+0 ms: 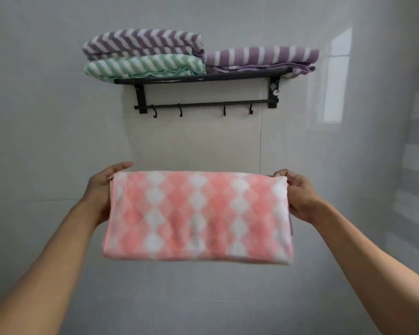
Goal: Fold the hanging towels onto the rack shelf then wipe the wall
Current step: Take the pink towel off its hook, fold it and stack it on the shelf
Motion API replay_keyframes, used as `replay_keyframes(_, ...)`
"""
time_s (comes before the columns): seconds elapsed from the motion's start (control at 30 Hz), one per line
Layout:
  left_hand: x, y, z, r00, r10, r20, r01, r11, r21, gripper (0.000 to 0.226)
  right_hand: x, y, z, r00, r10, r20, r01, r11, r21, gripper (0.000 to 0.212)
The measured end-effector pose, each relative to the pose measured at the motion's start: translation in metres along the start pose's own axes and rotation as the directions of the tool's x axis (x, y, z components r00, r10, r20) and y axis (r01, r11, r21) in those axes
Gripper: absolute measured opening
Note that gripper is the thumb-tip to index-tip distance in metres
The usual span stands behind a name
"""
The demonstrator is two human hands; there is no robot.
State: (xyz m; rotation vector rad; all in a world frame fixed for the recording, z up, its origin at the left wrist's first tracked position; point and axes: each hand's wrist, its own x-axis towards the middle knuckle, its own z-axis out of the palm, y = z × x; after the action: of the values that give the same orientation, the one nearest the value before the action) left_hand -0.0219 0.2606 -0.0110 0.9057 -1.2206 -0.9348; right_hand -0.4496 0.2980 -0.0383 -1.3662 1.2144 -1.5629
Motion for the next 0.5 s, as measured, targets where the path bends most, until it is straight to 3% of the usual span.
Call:
replay_keyframes(0.1,-0.005,-0.006,0.001,0.995,-0.102,0.005,0.101,0.99,0.094,0.04,-0.004,0.004,0.002,0.998,0.054,-0.014,-0.054,0.998,-0.025,0.043)
replay_keyframes(0.27,-0.02,-0.019,-0.003,0.934,-0.326,0.145,0.295,0.934,0.2,0.03,-0.012,0.013,0.0,0.978,0.21,0.022,-0.207,0.974,-0.096,0.021)
replay_keyframes(0.37,-0.024,-0.029,-0.008,0.918,-0.383,0.1,0.361,0.914,0.182,0.015,-0.017,0.022,-0.001,0.95,0.313,0.001,-0.311,0.944,-0.115,0.018)
replay_keyframes(0.5,-0.024,-0.04,-0.006,0.917,-0.399,0.004,0.391,0.901,0.186,0.019,-0.018,0.032,0.004,0.864,0.5,-0.056,-0.503,0.857,-0.117,0.006)
